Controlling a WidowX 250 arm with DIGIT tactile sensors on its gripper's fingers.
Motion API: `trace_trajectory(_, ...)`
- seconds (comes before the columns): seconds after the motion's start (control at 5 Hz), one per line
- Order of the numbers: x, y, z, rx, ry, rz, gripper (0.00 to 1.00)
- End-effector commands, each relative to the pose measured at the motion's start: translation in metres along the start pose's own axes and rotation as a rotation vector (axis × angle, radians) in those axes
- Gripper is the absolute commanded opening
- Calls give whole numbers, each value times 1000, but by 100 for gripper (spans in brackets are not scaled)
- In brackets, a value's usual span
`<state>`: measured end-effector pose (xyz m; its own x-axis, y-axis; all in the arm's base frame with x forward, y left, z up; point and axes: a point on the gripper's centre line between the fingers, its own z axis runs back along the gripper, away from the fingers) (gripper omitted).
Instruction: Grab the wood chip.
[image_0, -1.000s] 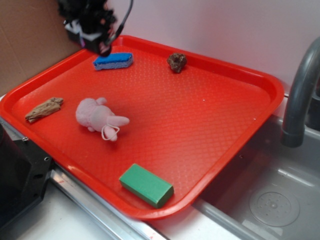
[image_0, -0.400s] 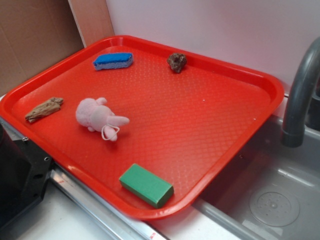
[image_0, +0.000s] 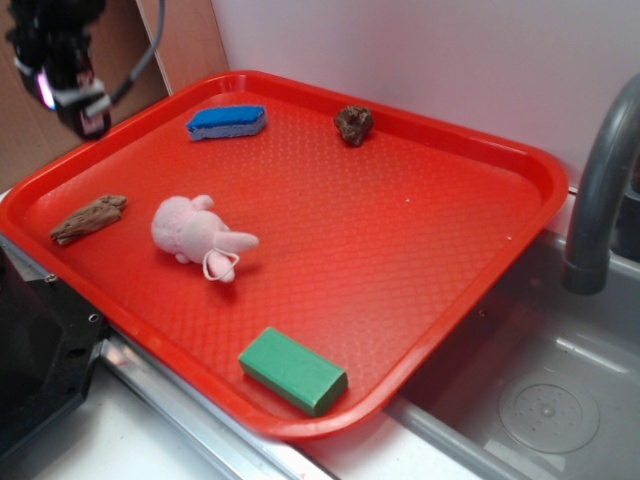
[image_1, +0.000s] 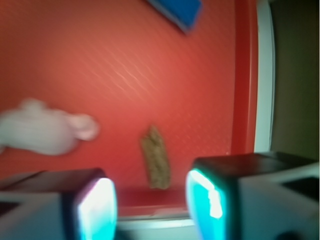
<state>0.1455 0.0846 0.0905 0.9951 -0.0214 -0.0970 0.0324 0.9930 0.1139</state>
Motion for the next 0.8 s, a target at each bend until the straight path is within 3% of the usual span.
trace_trajectory(0.0, -1, 22, -34, 17, -61, -71, 100)
trace_trajectory(0.2, 3, 20, -43, 3, -84, -103, 100)
trace_trajectory(0.4, 8, 13, -61, -69, -92, -133, 100)
trace_trajectory(0.6, 9, 3, -69, -68, -67, -157, 100)
